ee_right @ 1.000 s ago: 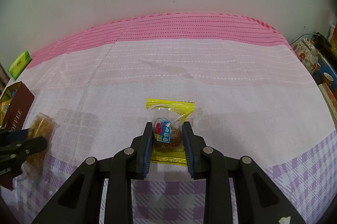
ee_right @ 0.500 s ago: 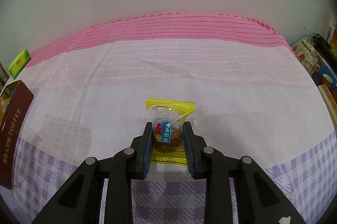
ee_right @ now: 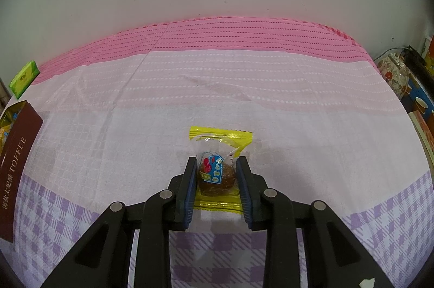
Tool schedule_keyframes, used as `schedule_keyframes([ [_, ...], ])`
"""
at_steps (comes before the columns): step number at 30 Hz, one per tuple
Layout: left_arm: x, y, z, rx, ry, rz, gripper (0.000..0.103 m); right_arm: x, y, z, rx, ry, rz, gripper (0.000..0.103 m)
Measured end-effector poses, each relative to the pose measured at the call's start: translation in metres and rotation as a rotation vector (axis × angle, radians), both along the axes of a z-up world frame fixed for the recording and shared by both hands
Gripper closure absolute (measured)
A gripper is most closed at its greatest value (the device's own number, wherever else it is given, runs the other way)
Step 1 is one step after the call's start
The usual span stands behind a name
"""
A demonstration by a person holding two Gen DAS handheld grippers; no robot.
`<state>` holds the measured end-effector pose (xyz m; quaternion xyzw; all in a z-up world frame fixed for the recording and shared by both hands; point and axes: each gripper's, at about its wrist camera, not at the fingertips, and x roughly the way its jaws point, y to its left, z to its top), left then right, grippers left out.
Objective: Organize snacks
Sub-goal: 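Carry the clear pastry bag into the gold tray and open the left tool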
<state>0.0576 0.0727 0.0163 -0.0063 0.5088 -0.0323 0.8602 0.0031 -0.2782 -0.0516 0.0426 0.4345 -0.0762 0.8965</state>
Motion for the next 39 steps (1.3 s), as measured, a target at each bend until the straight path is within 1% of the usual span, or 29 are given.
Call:
schedule_keyframes([
  [7,-0.008,0.012,-0.025,0.04,0.056,-0.003,0.065,0.0,0.0,0.0,0.0,0.0,0.0,0.075],
  [10,-0.009,0.012,-0.034,0.067,0.072,-0.012,0.065,0.0,0.0,0.0,-0.001,0.0,0.0,0.075],
  [15,-0.01,0.01,-0.046,0.081,0.102,-0.021,0.065,0.0,0.0,0.0,-0.002,0.001,0.0,0.075],
  [19,-0.011,0.009,-0.054,0.07,0.124,-0.018,0.065,0.0,0.0,0.0,-0.003,0.001,0.0,0.075],
  [27,-0.01,0.006,-0.065,0.094,0.15,-0.039,0.065,0.0,0.0,0.001,-0.003,0.001,0.0,0.075],
  [32,-0.01,0.006,-0.07,0.081,0.168,-0.042,0.065,0.0,0.0,0.0,-0.002,0.001,0.0,0.075],
  [39,-0.008,0.013,-0.069,0.054,0.171,-0.032,0.063,0.001,0.0,0.0,-0.003,0.001,0.001,0.075],
])
